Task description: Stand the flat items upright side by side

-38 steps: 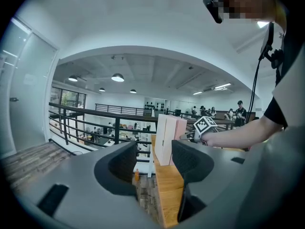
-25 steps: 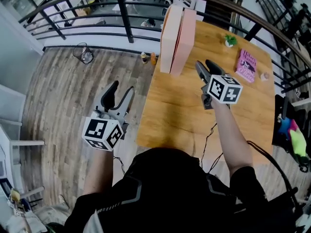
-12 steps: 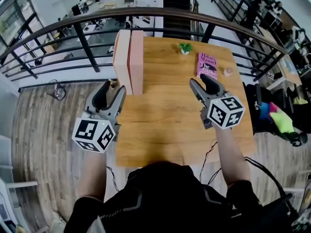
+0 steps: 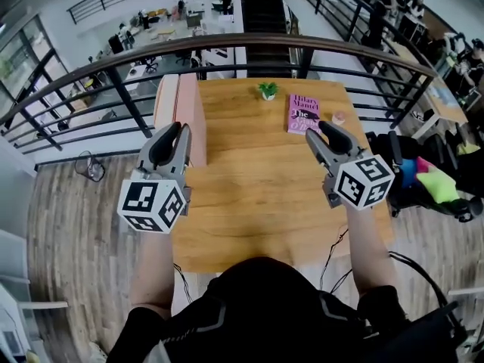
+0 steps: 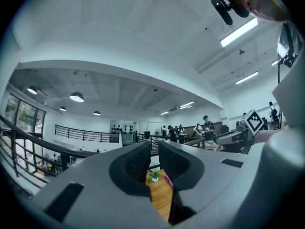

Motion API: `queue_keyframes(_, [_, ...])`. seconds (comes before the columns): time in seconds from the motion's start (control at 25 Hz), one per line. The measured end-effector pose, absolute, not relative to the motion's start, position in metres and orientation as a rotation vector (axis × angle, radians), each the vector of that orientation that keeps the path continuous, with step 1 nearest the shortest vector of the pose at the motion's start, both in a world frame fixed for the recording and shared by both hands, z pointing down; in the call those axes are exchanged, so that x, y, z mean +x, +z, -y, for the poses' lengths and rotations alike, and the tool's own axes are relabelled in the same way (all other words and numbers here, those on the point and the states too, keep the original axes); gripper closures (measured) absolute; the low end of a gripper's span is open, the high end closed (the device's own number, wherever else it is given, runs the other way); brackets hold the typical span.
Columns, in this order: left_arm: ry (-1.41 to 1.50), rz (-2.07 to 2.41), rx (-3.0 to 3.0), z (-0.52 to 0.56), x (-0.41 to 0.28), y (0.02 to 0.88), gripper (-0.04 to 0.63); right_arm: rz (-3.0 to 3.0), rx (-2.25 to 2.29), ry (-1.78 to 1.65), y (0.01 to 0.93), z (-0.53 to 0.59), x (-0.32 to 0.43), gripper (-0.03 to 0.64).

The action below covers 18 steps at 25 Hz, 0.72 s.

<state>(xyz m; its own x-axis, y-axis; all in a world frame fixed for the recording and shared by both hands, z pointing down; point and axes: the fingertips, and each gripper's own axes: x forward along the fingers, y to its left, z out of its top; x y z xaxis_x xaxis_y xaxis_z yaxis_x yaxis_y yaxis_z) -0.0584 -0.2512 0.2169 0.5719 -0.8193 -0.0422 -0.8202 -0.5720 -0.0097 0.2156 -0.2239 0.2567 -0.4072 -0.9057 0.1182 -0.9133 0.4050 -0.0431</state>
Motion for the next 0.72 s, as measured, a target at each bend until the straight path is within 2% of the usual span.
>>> queue_keyframes(0.16, [0.112,-1.417,-2.905,0.247,-0.048,0.220,0.558,2.564,1.708,0.190,0.257,0.220,0.235,0.488])
queue_keyframes(0.32, [0.059,-1.374,-2.967,0.244,-0.028,0.218,0.566,2.584,1.736,0.226,0.253,0.224,0.257,0.517])
queue_keyframes(0.52, [-0.059,-1.429,-2.912,0.247,-0.027,0.224,0.566,2.586,1.714,0.189,0.247,0.226,0.265,0.606])
queue_keyframes(0.6, [-0.058,-1.477,-2.868,0.244,-0.031,0.224,0.566,2.590,1.694,0.189,0.247,0.225,0.265,0.606])
queue_keyframes(0.72, [0.107,-1.578,-2.830,0.231,-0.043,0.213,0.566,2.600,1.684,0.190,0.247,0.222,0.263,0.607])
